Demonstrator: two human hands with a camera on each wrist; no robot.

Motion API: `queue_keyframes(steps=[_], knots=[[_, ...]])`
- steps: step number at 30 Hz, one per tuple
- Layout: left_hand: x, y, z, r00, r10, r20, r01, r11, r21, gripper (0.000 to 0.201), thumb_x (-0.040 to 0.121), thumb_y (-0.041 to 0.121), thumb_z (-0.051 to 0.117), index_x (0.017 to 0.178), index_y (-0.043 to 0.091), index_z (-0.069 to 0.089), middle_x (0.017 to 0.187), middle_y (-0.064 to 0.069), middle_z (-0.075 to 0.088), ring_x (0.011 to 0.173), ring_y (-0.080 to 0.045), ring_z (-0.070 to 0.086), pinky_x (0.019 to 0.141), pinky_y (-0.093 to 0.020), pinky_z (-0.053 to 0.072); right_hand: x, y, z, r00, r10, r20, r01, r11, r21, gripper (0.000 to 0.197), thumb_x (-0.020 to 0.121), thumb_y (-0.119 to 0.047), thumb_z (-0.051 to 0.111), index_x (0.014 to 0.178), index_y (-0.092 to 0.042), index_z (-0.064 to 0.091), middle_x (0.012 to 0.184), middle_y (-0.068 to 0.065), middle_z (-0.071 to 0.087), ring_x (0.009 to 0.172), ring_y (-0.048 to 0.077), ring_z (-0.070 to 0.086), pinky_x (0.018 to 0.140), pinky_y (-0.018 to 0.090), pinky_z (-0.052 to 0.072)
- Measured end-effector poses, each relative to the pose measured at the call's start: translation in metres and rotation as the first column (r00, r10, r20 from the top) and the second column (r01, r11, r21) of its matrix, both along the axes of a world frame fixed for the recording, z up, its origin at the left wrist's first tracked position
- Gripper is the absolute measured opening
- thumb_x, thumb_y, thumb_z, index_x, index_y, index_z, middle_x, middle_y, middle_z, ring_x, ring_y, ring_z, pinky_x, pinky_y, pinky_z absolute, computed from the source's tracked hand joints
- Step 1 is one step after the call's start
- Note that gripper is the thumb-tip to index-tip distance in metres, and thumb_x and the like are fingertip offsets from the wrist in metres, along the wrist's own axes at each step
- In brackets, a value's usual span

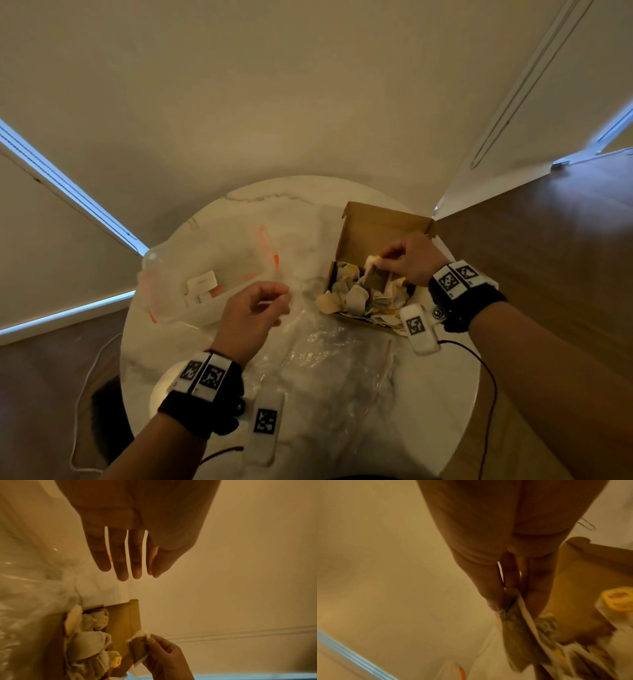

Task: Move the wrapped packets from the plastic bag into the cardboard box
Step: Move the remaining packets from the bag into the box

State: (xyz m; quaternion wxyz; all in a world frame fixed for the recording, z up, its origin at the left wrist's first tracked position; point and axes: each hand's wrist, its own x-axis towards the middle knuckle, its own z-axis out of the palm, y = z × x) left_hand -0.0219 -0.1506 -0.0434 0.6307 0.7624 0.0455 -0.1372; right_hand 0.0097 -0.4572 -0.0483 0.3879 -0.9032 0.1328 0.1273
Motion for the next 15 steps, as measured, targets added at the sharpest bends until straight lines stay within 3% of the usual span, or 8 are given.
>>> queue_keyframes(steps=[3,7,10,15], knots=[[-0.009,0.017,-0.011,0.998,0.029,-0.059,-0.027,0.999,0.024,0.008,0.088,0.008,0.067,0.093,0.014,0.07,0.092,-0.007,0.074,0.084,-0.028,0.07,0.071,-0.037,0.057,0.004,0.001,-0.03,0.991,-0.024,-0.135,0.039,0.993,0.114,0.02,0.083,-0.018,0.075,0.101,-0.01,0.071,0.096,0.008,0.071,0.082,0.019,0.07,0.074,0.032,0.06],[-0.017,0.03,-0.017,0.995,0.05,-0.082,-0.045,0.997,0.059,0.01,0.09,0.006,0.064,0.095,0.013,0.069,0.093,-0.006,0.074,0.083,-0.025,0.071,0.07,-0.035,0.056,0.01,-0.002,-0.066,0.991,0.031,-0.129,-0.055,0.982,-0.183,0.017,0.084,-0.027,0.072,0.099,-0.019,0.069,0.104,0.003,0.068,0.095,0.018,0.063,0.085,0.033,0.055],[-0.02,0.035,-0.018,0.995,0.047,-0.087,-0.04,0.997,0.072,0.01,0.09,0.006,0.063,0.096,0.012,0.07,0.093,-0.007,0.074,0.082,-0.024,0.071,0.07,-0.035,0.056,0.009,-0.004,-0.075,0.996,0.025,-0.089,-0.046,0.967,-0.249,0.02,0.087,-0.026,0.067,0.105,-0.018,0.067,0.112,0.003,0.065,0.1,0.019,0.06,0.087,0.03,0.051],[-0.024,0.037,-0.021,0.993,0.066,-0.099,-0.059,0.995,0.075,0.012,0.091,0.005,0.062,0.096,0.012,0.07,0.094,-0.007,0.074,0.083,-0.024,0.071,0.068,-0.032,0.055,0.001,-0.01,-0.064,0.995,0.012,0.096,0.009,0.976,-0.217,0.018,0.09,-0.022,0.063,0.107,-0.018,0.068,0.111,0.001,0.064,0.1,0.017,0.058,0.086,0.027,0.047]])
